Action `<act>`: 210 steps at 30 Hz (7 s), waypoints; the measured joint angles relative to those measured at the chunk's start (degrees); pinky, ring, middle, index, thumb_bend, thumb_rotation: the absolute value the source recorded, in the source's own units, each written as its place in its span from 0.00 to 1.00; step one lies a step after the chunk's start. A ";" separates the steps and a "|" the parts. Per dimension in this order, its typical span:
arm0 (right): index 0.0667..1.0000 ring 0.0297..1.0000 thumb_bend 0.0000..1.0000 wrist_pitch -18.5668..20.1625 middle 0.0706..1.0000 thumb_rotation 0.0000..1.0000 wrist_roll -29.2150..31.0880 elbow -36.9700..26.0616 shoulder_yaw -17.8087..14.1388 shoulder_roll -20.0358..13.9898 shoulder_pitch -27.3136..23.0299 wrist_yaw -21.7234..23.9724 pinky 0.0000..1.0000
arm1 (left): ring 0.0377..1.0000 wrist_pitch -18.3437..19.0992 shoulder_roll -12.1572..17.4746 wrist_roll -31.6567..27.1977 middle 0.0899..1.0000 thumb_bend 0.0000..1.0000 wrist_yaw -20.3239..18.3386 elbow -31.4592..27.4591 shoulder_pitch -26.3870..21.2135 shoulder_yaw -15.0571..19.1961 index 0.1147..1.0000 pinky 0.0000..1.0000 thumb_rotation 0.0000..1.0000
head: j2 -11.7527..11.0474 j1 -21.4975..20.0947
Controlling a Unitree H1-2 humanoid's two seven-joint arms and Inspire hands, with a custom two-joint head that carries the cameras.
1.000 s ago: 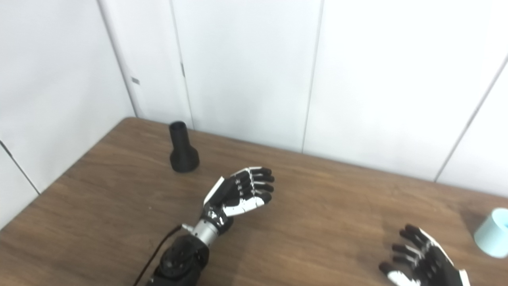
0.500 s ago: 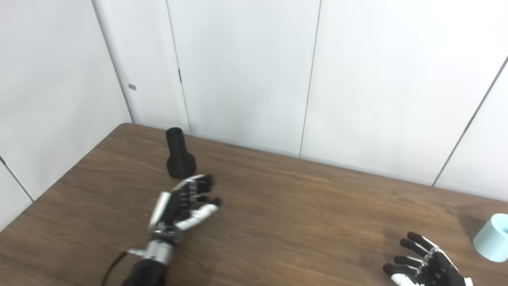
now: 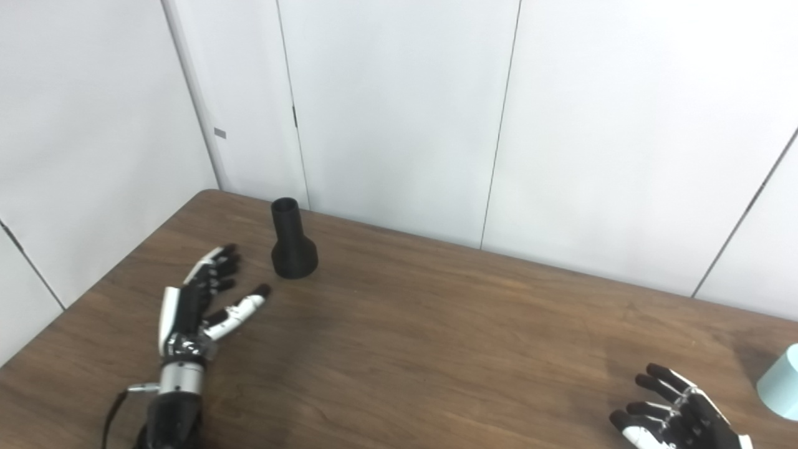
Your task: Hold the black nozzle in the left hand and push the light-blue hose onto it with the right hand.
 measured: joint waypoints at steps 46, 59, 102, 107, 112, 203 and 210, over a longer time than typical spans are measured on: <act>0.72 0.55 0.48 5.52 0.70 0.00 -2.27 -6.60 1.91 0.82 1.03 -1.08 0.50 | 0.92 13.17 12.75 4.60 0.91 0.98 -8.68 18.18 -16.10 -11.78 1.00 0.89 0.35 | 0.70 -3.42; 0.79 0.61 0.36 5.53 0.76 0.00 -1.46 -6.71 2.50 1.37 1.01 -1.36 0.47 | 0.93 12.02 12.74 5.36 0.91 0.96 -7.82 23.55 -19.27 -13.37 0.96 0.89 0.34 | 0.44 -4.57; 0.76 0.59 0.43 5.00 0.73 0.00 -3.28 -6.20 2.61 1.42 1.02 -1.58 0.49 | 0.85 5.29 10.87 2.09 0.86 0.86 -8.61 27.71 -22.06 -14.75 0.88 0.76 0.25 | 1.58 -6.06; 0.75 0.58 0.45 4.81 0.71 0.00 -3.30 -6.15 2.53 1.41 1.02 -1.62 0.47 | 0.72 3.70 10.53 2.22 0.73 0.80 -6.19 29.36 -22.31 -14.35 0.75 0.65 0.12 | 1.67 -6.15; 0.73 0.56 0.45 4.83 0.69 0.00 -3.44 -6.17 2.55 1.23 1.05 -1.65 0.46 | 0.47 3.66 9.74 5.69 0.43 0.53 0.32 30.87 -22.78 -14.83 0.46 0.49 0.00 | 2.02 -6.07; 0.64 0.52 0.70 6.31 0.62 0.00 -13.02 -14.37 0.05 -12.23 -15.55 2.13 0.41 | 0.41 -22.51 1.77 13.99 0.42 0.50 -13.25 25.48 -22.41 -53.97 0.45 0.43 0.00 | 8.88 -41.22; 0.66 0.55 0.74 19.60 0.67 0.00 -18.49 -18.62 0.47 -17.37 -22.82 4.06 0.50 | 0.39 -22.89 1.64 13.79 0.43 0.50 -13.65 25.52 -22.42 -54.01 0.45 0.42 0.00 | 6.25 -48.41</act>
